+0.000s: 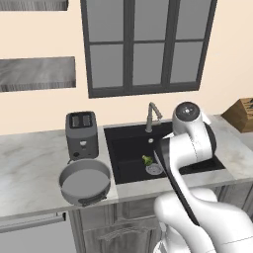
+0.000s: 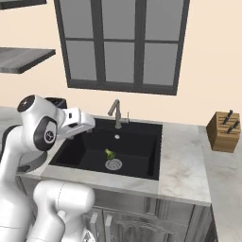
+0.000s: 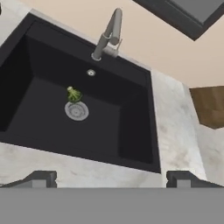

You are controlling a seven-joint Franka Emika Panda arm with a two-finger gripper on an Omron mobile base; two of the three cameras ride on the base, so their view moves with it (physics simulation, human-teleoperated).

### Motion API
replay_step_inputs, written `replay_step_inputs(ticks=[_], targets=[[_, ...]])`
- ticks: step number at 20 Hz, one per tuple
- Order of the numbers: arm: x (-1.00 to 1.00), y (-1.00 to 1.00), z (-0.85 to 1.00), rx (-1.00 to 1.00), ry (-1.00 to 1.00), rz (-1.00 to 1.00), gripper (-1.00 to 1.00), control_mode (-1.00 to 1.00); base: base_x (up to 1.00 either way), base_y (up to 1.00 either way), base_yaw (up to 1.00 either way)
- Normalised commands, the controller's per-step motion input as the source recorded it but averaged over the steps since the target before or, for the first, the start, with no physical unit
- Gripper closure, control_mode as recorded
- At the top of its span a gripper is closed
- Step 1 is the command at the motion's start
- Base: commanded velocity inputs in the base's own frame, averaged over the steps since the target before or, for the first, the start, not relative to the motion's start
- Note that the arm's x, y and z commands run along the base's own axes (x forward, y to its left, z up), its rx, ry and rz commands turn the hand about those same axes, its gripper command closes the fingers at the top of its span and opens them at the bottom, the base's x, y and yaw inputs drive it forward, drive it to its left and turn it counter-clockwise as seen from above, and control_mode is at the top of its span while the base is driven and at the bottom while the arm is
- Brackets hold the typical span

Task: Dump the broccoli from the pot into the sink. Then turn on the water and wash the broccoli. Then turn off the water and put the broccoli back in the pot.

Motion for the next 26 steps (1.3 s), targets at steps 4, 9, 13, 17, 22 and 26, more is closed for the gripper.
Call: replay_step_inputs(ticks=[4, 9, 13, 17, 22, 26], targets=[[0.23, 0.00, -0.39, 0.12, 0.00, 0.00, -1.00, -1.00, 0.00, 0.00, 0.00], [0.23, 0.04, -0.37, 0.09, 0.00, 0.00, -1.00, -1.00, 0.00, 0.00, 0.00], [0.26, 0.09, -0.32, 0.08, 0.00, 0.00, -1.00, -1.00, 0.00, 0.00, 0.00], [0.31, 0.15, -0.32, 0.07, 0.00, 0.00, -1.00, -1.00, 0.00, 0.00, 0.00], [0.42, 0.12, -0.29, 0.06, 0.00, 0.00, -1.00, -1.00, 0.00, 0.00, 0.00], [0.41, 0.04, -0.23, 0.05, 0.00, 0.00, -1.00, -1.00, 0.00, 0.00, 0.00]])
